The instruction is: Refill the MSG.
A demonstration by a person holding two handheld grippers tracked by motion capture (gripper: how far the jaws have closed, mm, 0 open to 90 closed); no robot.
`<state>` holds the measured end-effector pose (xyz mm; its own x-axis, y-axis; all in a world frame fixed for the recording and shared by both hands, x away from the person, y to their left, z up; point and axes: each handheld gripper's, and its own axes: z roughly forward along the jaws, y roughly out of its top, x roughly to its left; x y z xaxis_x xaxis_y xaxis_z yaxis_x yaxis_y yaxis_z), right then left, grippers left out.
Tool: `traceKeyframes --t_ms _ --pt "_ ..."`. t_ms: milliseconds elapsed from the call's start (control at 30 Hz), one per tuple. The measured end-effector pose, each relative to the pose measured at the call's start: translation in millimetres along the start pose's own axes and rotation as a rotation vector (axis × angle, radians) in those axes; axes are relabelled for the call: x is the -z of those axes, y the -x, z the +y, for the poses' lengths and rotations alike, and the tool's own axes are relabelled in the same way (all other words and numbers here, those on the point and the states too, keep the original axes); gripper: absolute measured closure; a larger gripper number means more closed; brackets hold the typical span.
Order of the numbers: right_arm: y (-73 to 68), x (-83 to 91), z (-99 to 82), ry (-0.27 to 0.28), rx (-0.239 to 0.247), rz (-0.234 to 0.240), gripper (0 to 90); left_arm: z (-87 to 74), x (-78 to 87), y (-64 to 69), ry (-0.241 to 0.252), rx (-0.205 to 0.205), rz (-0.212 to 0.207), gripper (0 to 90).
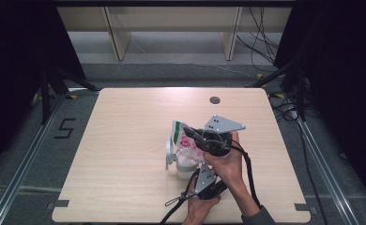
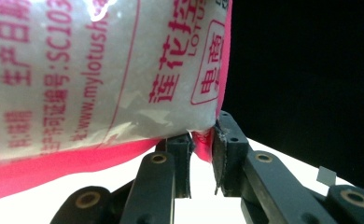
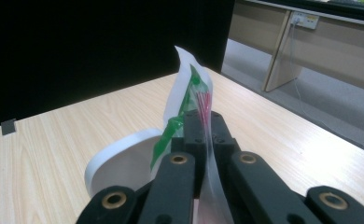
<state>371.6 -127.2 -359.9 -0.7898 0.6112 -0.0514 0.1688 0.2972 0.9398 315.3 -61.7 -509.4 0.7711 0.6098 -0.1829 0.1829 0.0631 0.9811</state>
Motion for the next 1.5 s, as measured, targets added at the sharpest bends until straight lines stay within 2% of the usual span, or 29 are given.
traceKeyframes --t_ms 167,233,300,633,767,800,833,867,900,1200,1233,1433,1500 --pt "-0.3 0.7 0.4 0.001 -0.01 -0.001 90.0 0.1 -0.2 0.1 0.005 -0.005 -0.005 78.0" --pt "0.1 0.4 0.5 0.005 0.005 -0.008 90.0 0.0 -0.2 0.1 0.005 0.0 0.0 78.0" --pt "-1.4 0.4 0.1 -0.003 -0.019 -0.004 90.0 -0.2 -0.3 0.1 0.005 -0.001 0.0 78.0" --pt "-1.0 0.7 -0.2 -0.006 -0.025 -0.004 90.0 -0.4 -0.1 0.0 0.001 -0.004 0.002 78.0" --pt "-0.6 -0.8 -0.5 0.001 0.001 -0.012 90.0 -1.2 -0.2 -0.2 0.003 -0.002 0.0 78.0" --pt "-2.7 -1.4 -1.1 0.005 -0.021 -0.016 90.0 -1.3 -0.1 -0.4 0.002 -0.001 0.003 78.0" --pt "-1.4 -2.0 -1.0 0.008 -0.007 -0.011 90.0 -1.3 -0.4 -0.6 0.0 0.001 -0.001 78.1" --pt "-0.7 -1.7 -1.0 -0.006 -0.001 -0.001 90.0 -1.3 -0.5 -0.7 0.0 0.002 -0.001 78.1" --pt "-2.2 -1.6 -1.4 -0.013 -0.02 -0.004 90.0 -1.4 -0.5 -0.7 0.0 0.002 -0.001 78.0" --pt "-1.4 -1.5 -1.4 -0.016 -0.012 -0.009 90.0 -1.7 -0.5 -1.0 0.003 0.0 -0.003 78.1" --pt "-3.1 -1.5 -1.6 -0.018 -0.025 -0.008 90.0 -1.7 -0.5 -1.0 0.003 0.0 -0.003 78.1" --pt "-1.0 -2.8 -1.6 -0.009 0.001 0.001 90.0 -1.9 -0.6 -1.2 0.001 -0.002 0.0 78.0" --pt "-2.0 -2.6 -1.9 -0.013 -0.02 -0.004 90.0 -1.9 -0.6 -1.2 0.0 -0.002 0.0 78.1"
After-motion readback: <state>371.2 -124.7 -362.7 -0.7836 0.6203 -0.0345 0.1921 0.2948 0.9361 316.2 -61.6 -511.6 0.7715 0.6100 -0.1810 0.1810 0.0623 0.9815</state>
